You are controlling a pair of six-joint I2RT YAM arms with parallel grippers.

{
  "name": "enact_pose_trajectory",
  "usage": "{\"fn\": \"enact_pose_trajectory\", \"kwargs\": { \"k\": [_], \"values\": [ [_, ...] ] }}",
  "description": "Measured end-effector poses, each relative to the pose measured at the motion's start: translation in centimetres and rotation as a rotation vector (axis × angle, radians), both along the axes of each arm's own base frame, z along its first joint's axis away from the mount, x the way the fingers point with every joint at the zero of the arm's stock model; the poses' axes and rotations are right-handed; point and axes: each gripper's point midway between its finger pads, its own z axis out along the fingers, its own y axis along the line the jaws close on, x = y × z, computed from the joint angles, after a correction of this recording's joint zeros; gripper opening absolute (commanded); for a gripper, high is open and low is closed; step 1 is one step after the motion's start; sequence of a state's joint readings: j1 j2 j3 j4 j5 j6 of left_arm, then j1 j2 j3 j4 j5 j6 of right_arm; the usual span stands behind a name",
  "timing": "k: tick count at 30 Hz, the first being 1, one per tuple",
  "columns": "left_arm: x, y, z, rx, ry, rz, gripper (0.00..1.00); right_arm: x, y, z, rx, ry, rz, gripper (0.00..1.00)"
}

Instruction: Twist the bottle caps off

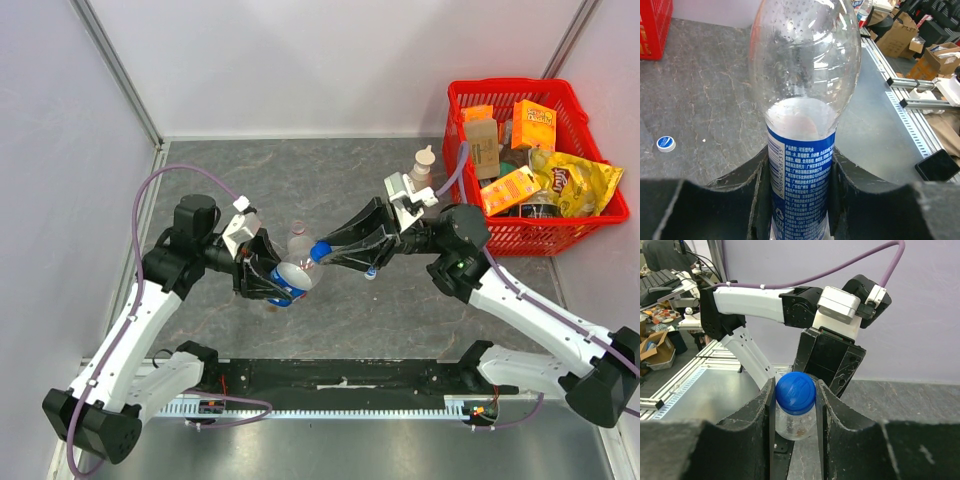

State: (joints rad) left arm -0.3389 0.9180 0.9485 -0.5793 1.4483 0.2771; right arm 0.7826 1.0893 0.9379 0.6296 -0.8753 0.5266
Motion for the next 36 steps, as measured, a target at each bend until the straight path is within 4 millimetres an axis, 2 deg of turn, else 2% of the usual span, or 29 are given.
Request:
{"fn": "enact_pose_trajectory", "kwargs": {
  "k": [3,6,9,13,21,26,36],
  "values": [
    [-0.1,0.0,0.1,-0.003,0.000,-0.006,0.30,-0.1,-0.1,0.0,0.002,-0.012,0.005,0.00],
    [-0.1,0.0,0.1,-0.003,0.000,-0.007,0.31,-0.1,-0.1,0.0,0.000,-0.011,0.001,0.08],
    [0.0,0.0,0.0,0.000,-0.001,-0.001,0.31,0.3,0.0,0.1,-0.018,0.004,-0.026,0.35],
    [0.4,-0.1,-0.1,0.008,-0.018,0.022,0.31,0.9,0.0,0.2,-0.042,0.044,-0.067,0.63],
    [2.3,0.1,-1.0,0.070,-0.061,0.148,0.32,2.7,-1.2,2.3,-0.003,0.087,-0.224,0.98],
    [3.6,0.5,-1.3,0.113,-0.110,0.254,0.33,4.4,-1.4,2.4,0.001,0.133,-0.318,0.98],
    [7.3,2.3,-2.6,0.226,-0.185,0.510,0.32,9.0,-1.1,-0.1,-0.064,0.286,-0.513,0.98]
  ]
}}
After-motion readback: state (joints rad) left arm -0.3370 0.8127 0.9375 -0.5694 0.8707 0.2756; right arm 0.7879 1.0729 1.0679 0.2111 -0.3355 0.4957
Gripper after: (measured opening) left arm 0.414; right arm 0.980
